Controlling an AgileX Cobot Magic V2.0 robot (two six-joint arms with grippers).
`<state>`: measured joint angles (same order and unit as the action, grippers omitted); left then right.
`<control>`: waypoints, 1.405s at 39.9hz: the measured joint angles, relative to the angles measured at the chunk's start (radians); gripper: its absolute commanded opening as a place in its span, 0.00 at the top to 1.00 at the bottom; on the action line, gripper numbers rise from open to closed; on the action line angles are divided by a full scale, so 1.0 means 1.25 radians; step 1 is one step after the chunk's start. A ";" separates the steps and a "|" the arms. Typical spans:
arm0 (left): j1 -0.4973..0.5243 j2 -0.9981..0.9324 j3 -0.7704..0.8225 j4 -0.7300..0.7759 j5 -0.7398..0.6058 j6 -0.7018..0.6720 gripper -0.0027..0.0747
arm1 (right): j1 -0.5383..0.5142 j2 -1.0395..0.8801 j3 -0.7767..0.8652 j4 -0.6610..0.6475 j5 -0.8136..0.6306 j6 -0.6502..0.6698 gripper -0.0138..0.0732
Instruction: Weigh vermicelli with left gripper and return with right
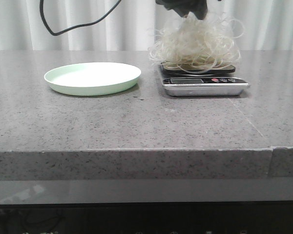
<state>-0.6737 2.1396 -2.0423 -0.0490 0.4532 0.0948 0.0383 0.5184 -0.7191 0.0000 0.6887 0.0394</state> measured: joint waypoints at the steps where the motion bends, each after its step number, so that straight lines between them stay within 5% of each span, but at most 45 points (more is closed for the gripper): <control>1: 0.000 0.000 0.000 -0.001 0.000 0.000 0.37 | 0.000 0.000 0.000 0.000 0.000 0.000 0.19; 29: 0.000 -0.273 0.018 0.013 0.267 -0.015 0.37 | 0.000 0.000 0.000 0.000 0.000 0.000 0.19; 56: 0.000 -0.744 0.585 0.026 0.283 -0.058 0.37 | 0.000 0.000 0.000 0.000 0.000 0.000 0.19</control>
<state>-0.6737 1.2099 -1.3114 -0.0159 0.8063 0.0222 0.0383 0.5184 -0.7191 0.0000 0.6887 0.0394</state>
